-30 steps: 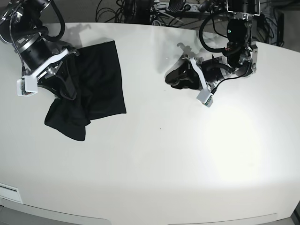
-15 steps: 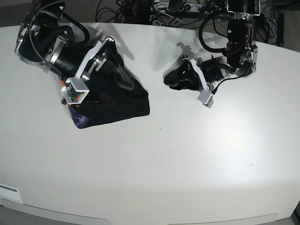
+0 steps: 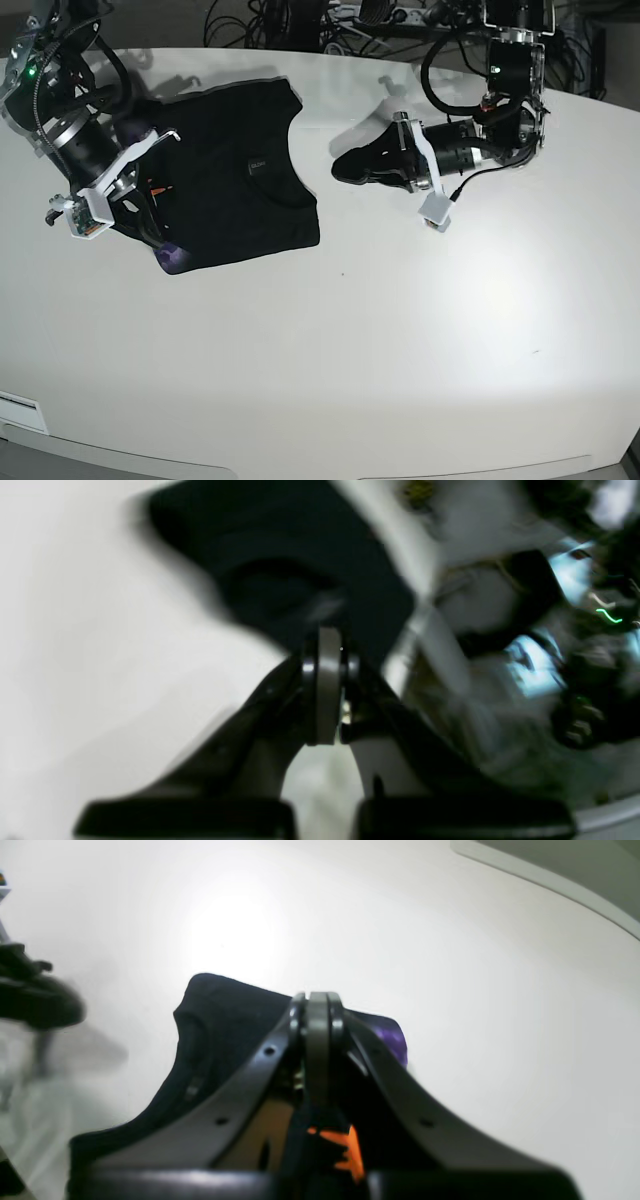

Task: Fold the T-shirt properly
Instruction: 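Flip the folded bundle over with both grippers, exposing the sun print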

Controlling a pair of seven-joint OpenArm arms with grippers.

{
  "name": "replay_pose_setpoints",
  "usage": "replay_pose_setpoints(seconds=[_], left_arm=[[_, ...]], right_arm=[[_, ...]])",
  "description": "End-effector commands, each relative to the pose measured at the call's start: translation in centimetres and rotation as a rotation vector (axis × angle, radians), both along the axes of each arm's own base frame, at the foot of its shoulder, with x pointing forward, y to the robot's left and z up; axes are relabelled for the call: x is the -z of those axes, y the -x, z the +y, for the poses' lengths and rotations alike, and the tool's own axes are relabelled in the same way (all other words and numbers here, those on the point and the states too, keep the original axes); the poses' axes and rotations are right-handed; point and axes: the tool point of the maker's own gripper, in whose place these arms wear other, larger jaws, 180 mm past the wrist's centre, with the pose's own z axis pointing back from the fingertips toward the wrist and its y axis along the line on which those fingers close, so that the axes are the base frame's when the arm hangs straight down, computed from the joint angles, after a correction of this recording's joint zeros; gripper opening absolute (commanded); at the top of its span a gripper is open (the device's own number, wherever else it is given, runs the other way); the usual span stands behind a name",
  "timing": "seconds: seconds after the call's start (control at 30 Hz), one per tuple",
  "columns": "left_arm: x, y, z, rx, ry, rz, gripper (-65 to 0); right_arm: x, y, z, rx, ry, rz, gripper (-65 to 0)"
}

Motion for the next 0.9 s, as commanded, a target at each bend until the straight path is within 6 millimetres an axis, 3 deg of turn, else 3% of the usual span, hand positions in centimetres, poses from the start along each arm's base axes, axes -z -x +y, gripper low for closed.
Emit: replay_pose_setpoints(seconds=[0.0, 0.1, 0.2, 0.37, 0.5, 0.6, 0.67, 0.73, 0.87], left_arm=[[-2.4, -0.3, -1.1, 0.039, 0.045, -0.073, -65.0], [-3.0, 0.9, -4.0, 0.163, 0.014, -0.121, -65.0], [-2.0, 2.6, -7.0, 0.278, -0.035, -0.138, -65.0], [0.1, 4.8, -12.6, 0.359, -0.14, -0.232, -65.0], [0.9, 6.9, -15.6, 0.434, -0.196, -0.307, -65.0], [1.6, 7.5, -16.4, 0.462, -0.244, -0.353, -65.0], [2.2, 7.0, -16.1, 0.446, -0.282, -0.384, -65.0], [2.6, 6.3, -15.8, 0.427, -0.307, -0.406, -65.0], [5.8, 3.6, -13.5, 0.389, -0.412, -0.411, -65.0]], right_arm=[[-0.3, -0.6, 0.1, -0.019, -0.017, -0.029, -65.0], [2.5, -2.3, 0.6, -0.076, -0.01, 0.027, -65.0], [4.7, -4.3, 0.5, -0.095, 0.019, 0.08, -65.0], [5.5, -7.8, 0.1, -0.109, 0.055, 0.1, -65.0], [6.7, -9.7, -0.3, -0.131, 0.079, 0.136, -65.0], [8.8, -10.5, -1.5, -0.13, 0.116, 0.183, -65.0], [10.3, -10.4, -2.4, -0.13, 0.126, 0.234, -65.0], [11.7, -9.6, -3.6, -0.123, 0.143, 0.283, -65.0], [13.4, -7.5, -5.2, -0.114, 0.165, 0.345, -65.0]])
